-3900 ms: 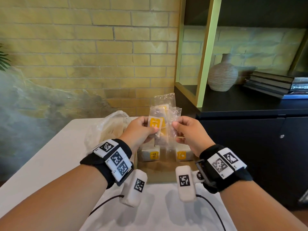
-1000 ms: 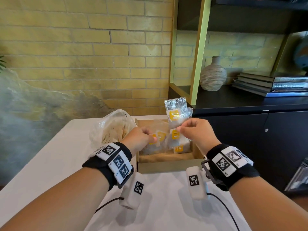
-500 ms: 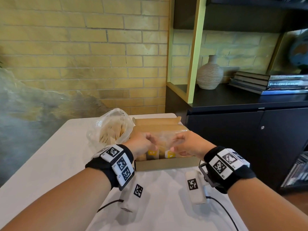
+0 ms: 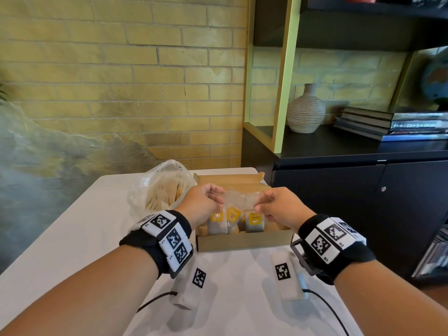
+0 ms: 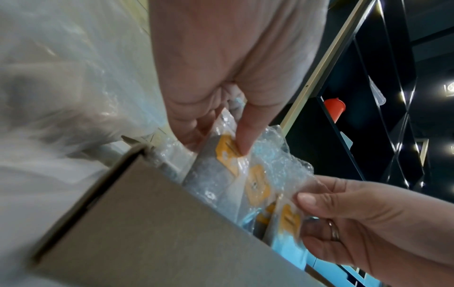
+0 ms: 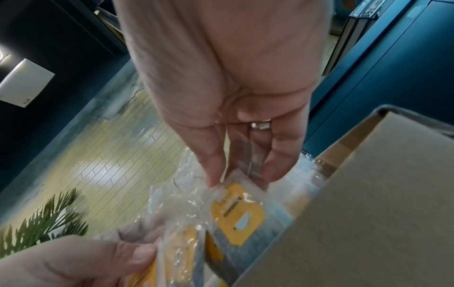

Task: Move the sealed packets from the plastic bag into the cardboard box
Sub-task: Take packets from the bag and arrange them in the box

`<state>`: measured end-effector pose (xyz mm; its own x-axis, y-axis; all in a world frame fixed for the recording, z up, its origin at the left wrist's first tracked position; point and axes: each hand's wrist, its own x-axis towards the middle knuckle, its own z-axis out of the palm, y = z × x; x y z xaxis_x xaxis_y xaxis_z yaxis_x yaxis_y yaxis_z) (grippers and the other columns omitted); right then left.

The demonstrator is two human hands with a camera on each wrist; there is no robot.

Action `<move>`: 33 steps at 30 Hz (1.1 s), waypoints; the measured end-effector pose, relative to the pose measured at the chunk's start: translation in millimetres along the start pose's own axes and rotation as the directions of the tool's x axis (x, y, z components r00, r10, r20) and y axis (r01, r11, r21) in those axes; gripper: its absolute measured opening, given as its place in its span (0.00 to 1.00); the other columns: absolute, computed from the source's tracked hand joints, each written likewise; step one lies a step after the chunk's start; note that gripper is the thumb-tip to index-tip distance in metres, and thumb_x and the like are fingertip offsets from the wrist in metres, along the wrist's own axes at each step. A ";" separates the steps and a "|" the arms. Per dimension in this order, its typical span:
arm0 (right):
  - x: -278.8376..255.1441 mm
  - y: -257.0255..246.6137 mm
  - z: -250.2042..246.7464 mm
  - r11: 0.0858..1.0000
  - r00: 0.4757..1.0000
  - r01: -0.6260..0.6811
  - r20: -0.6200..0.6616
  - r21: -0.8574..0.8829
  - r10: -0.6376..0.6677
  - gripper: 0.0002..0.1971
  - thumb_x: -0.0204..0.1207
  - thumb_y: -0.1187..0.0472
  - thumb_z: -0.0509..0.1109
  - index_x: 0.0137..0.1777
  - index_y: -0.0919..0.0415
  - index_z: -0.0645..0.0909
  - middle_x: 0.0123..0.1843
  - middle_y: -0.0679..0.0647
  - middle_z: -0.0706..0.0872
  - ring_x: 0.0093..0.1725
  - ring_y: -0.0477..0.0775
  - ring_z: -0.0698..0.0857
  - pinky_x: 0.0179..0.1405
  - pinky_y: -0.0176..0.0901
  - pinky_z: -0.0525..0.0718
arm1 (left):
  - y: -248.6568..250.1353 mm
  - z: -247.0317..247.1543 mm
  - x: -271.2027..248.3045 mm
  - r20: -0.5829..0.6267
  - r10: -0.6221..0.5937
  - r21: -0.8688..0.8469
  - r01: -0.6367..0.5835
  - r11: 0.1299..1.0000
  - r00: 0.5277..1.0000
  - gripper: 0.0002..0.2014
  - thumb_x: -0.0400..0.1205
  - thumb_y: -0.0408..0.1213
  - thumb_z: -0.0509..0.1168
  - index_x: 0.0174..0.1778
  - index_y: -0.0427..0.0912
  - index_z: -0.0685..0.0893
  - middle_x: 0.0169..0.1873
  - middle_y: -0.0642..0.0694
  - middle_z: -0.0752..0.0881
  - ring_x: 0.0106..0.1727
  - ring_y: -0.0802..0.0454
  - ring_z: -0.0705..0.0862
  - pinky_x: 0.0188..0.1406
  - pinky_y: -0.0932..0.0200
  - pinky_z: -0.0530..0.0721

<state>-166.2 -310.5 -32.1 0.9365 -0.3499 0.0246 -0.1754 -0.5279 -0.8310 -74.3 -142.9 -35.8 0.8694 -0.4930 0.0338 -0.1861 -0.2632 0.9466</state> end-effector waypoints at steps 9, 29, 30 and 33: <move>4.2 1.6 -3.6 0.998 0.998 -0.017 -0.065 0.068 0.022 0.05 0.76 0.67 0.68 0.50 0.63 0.83 0.52 0.62 0.87 0.50 0.59 0.85 0.56 0.55 0.86 | -5.8 -4.1 1.3 -0.068 -0.041 -0.227 0.025 0.973 0.997 0.29 0.74 0.14 0.62 0.64 0.49 0.70 0.38 0.49 0.84 0.42 0.53 0.82 0.38 0.60 0.79; 4.3 -1.9 10.1 0.997 0.989 -0.029 0.140 -0.076 0.040 0.13 0.74 0.77 0.63 0.43 0.57 0.81 0.37 0.49 0.81 0.33 0.43 0.76 0.33 0.34 0.73 | -7.3 12.2 1.8 0.119 -0.138 0.010 0.138 0.990 0.983 0.24 0.71 0.13 0.63 0.46 0.52 0.78 0.48 0.44 0.82 0.50 0.48 0.79 0.36 0.60 0.77; 4.3 -1.9 9.5 0.997 0.990 -0.024 0.139 -0.072 0.034 0.12 0.75 0.75 0.64 0.43 0.57 0.81 0.38 0.48 0.82 0.34 0.42 0.77 0.34 0.33 0.73 | -7.0 12.1 1.6 0.108 -0.139 0.005 0.139 0.990 0.984 0.25 0.71 0.13 0.63 0.51 0.50 0.78 0.48 0.44 0.82 0.53 0.46 0.80 0.41 0.57 0.79; 4.7 1.1 6.4 0.990 0.988 -0.018 0.149 -0.141 0.039 0.09 0.73 0.71 0.70 0.46 0.56 0.81 0.47 0.51 0.84 0.46 0.46 0.81 0.44 0.36 0.78 | -7.4 8.8 0.0 0.092 -0.146 -0.007 0.147 0.989 0.985 0.31 0.71 0.14 0.65 0.62 0.51 0.69 0.44 0.47 0.84 0.58 0.44 0.82 0.62 0.47 0.79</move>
<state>-160.1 -307.8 -36.5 0.9638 -0.2506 -0.0911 -0.2330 -0.6257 -0.7445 -77.0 -148.2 -45.7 0.8415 -0.5234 -0.1340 -0.0531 -0.3268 0.9436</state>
